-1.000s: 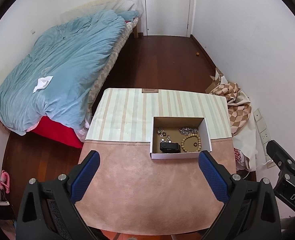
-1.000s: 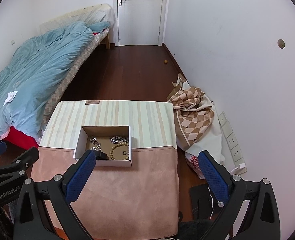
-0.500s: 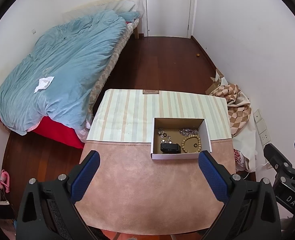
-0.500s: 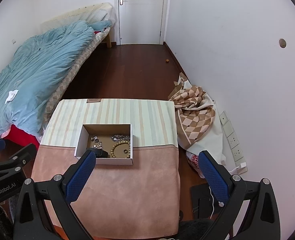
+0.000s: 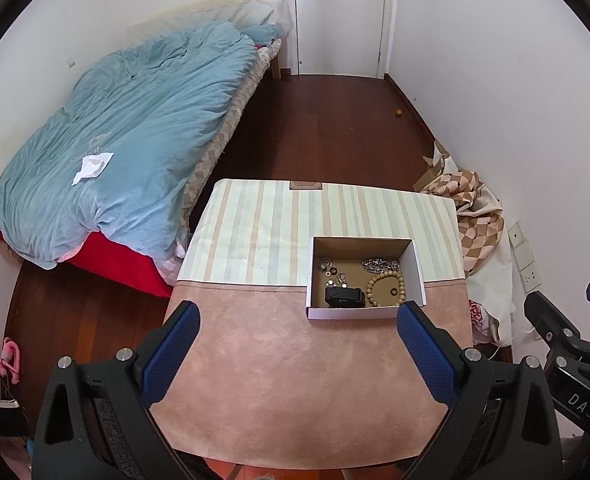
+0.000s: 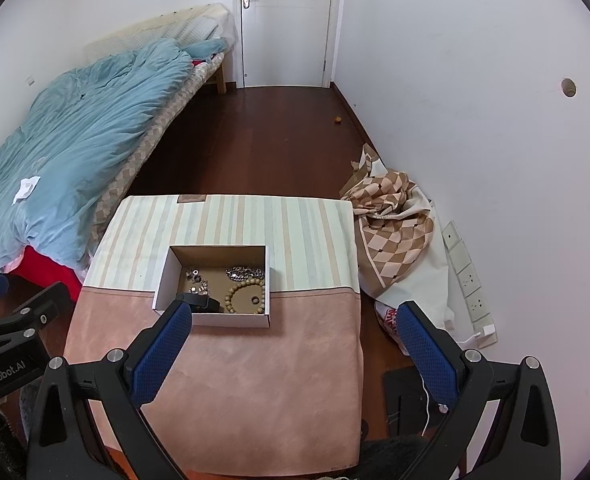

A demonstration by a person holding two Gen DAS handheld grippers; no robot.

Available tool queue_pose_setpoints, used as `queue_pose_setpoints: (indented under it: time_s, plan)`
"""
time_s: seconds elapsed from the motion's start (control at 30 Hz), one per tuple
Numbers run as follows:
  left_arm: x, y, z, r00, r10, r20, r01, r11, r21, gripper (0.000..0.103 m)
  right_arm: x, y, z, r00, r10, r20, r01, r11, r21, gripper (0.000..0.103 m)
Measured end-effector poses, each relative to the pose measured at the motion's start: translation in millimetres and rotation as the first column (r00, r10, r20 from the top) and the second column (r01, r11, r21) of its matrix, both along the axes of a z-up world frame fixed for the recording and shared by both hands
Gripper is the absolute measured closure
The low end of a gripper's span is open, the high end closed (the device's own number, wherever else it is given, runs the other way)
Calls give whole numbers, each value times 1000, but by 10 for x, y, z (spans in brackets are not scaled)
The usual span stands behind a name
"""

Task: Organize jewelry

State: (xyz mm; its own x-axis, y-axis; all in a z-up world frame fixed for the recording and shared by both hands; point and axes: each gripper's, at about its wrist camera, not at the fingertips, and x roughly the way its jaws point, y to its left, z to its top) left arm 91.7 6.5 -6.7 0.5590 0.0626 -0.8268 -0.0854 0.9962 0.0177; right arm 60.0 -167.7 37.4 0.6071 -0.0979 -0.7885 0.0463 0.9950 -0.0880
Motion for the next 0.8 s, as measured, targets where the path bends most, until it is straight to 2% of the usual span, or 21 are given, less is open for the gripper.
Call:
queue_pose_setpoints:
  time_s: [0.8]
  plan:
    - [-37,10,29,1000,-2,-1,2,1000,-9,3,-15,28,37,1000,8,4,-8,1000,0,0]
